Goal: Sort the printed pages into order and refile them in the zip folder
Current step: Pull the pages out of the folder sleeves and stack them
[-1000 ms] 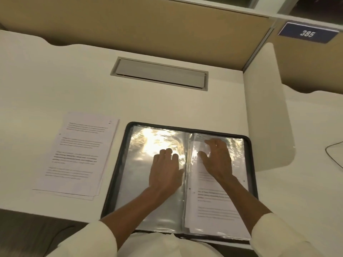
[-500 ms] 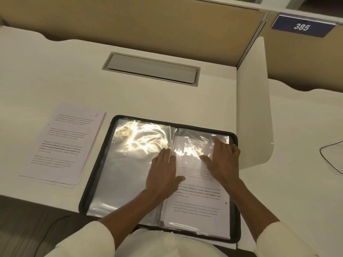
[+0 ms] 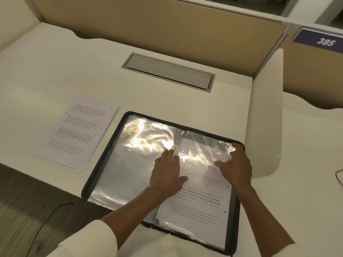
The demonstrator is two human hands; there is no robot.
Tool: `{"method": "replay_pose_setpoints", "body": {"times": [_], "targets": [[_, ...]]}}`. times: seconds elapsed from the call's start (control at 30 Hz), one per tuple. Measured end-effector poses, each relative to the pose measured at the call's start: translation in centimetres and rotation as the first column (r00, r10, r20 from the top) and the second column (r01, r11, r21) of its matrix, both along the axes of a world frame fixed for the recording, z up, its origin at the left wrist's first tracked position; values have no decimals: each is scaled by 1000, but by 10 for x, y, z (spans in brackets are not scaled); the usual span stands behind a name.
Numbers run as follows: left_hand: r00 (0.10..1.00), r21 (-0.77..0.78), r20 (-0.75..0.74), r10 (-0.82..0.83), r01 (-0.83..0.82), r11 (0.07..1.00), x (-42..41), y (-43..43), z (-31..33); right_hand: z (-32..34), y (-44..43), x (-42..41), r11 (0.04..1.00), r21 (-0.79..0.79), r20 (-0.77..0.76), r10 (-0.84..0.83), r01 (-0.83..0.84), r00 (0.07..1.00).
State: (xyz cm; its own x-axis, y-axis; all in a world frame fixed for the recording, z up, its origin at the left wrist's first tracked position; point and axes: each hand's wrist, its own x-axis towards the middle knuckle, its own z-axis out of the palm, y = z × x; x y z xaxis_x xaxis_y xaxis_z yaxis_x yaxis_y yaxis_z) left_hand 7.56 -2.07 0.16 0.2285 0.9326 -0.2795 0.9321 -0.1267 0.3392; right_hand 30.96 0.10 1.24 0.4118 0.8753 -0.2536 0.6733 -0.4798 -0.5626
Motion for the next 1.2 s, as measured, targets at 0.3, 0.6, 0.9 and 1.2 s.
{"method": "replay_pose_setpoints", "body": {"times": [0.3, 0.6, 0.9, 1.2], "targets": [[990, 51, 139, 14, -22, 998, 16, -12, 22, 25, -9, 6, 992, -79, -437, -120, 94, 892], [951, -78, 217, 221, -208, 975, 38, -19, 84, 66, 9, -36, 984, 74, -802, 155, -162, 576], [808, -120, 177, 561, -548, 828, -36, 22, 72, 24, 33, -23, 992, 115, -447, 93, -46, 890], [740, 7, -15, 672, -672, 740, -123, 57, 57, -38, 20, 18, 960, 37, 233, 261, -276, 937]]}}
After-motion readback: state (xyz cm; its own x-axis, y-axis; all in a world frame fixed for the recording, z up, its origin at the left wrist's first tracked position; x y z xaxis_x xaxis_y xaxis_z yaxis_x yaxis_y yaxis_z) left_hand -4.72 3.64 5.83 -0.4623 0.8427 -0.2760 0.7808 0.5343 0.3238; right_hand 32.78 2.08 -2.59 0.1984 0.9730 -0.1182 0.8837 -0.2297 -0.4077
